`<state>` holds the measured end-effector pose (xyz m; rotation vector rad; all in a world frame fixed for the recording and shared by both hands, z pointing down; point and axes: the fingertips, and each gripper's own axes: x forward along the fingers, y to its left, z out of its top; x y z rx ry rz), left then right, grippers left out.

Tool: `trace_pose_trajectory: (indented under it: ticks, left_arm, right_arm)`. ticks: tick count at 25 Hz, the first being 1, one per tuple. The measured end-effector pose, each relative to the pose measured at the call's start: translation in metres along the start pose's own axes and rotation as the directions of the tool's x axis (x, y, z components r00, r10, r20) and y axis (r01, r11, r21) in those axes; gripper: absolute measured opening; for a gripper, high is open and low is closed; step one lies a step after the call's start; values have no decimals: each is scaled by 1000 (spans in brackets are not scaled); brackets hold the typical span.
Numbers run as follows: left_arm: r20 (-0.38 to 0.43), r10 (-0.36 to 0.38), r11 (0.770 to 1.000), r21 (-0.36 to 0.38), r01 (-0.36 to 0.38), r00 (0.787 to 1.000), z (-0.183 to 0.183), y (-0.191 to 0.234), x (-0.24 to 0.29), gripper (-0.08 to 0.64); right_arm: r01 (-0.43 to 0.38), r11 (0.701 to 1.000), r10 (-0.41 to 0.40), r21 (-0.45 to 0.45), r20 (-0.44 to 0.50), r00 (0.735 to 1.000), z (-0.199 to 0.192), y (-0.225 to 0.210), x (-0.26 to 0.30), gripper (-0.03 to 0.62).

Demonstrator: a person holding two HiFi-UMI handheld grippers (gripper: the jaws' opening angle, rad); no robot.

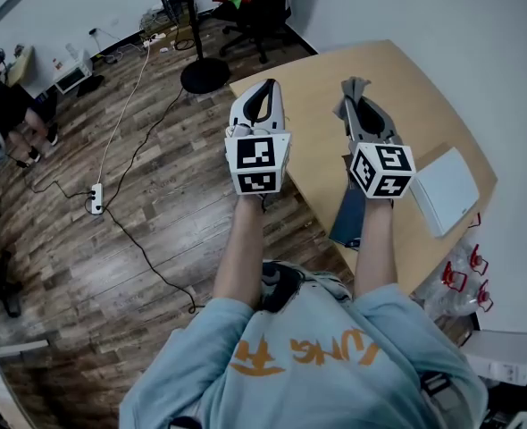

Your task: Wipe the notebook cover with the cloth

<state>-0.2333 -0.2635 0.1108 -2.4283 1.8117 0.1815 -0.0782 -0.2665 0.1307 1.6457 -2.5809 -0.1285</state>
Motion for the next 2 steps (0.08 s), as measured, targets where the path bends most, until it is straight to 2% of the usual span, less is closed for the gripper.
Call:
trace_pose_trajectory:
  ticks: [2]
  left_arm:
    - [-3, 3, 1000, -6, -3, 1000, -3, 4, 0, 17]
  right_arm:
    - [2, 1000, -2, 0, -4, 1000, -3, 1, 2, 46]
